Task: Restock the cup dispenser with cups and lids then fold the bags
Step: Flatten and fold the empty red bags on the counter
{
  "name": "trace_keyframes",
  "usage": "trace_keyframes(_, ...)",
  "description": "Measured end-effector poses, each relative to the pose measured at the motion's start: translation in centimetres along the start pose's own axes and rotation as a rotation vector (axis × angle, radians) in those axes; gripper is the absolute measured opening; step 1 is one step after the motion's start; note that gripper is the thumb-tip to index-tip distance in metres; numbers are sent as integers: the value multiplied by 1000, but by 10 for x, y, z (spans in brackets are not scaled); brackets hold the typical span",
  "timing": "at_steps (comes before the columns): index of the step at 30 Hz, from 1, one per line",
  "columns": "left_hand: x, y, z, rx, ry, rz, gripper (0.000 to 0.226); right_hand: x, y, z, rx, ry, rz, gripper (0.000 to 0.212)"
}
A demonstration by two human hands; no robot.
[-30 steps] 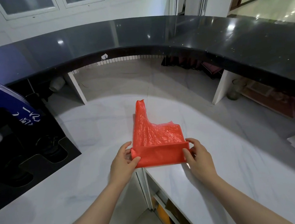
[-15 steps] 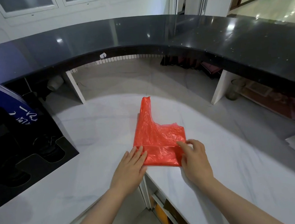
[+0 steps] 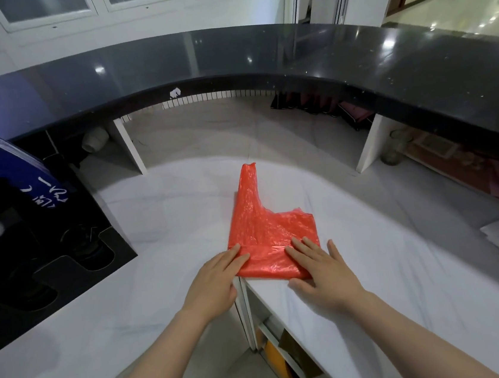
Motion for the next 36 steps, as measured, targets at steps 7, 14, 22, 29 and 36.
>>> trace_keyframes(7,-6,-7,-14,-309,234,-147,40,-17,6,-12,273,112,45,66)
trace_keyframes(14,-8,-7,-19,-650,282,-353,11,-16,14,-13,472,221,261,34)
trace_keyframes(22,-1,-1,-14,-636,338,-481,8,-10,17,-5,382,291,430,29)
trace_keyframes(29,5,8,-11,-320,320,-487,53,-7,15,1,457,245,542,52)
trace_keyframes(36,16,28,10,253,-84,24,60,-8,2,-3,111,301,339,49)
Point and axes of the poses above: each hand's wrist, its own x-axis towards the middle knuckle, its own z-axis out of the palm, y = z × x, the point moved 3 cm from there along x, towards the middle knuckle, and after that the axes turned 14 degrees about -x, right-handed, at the moved point
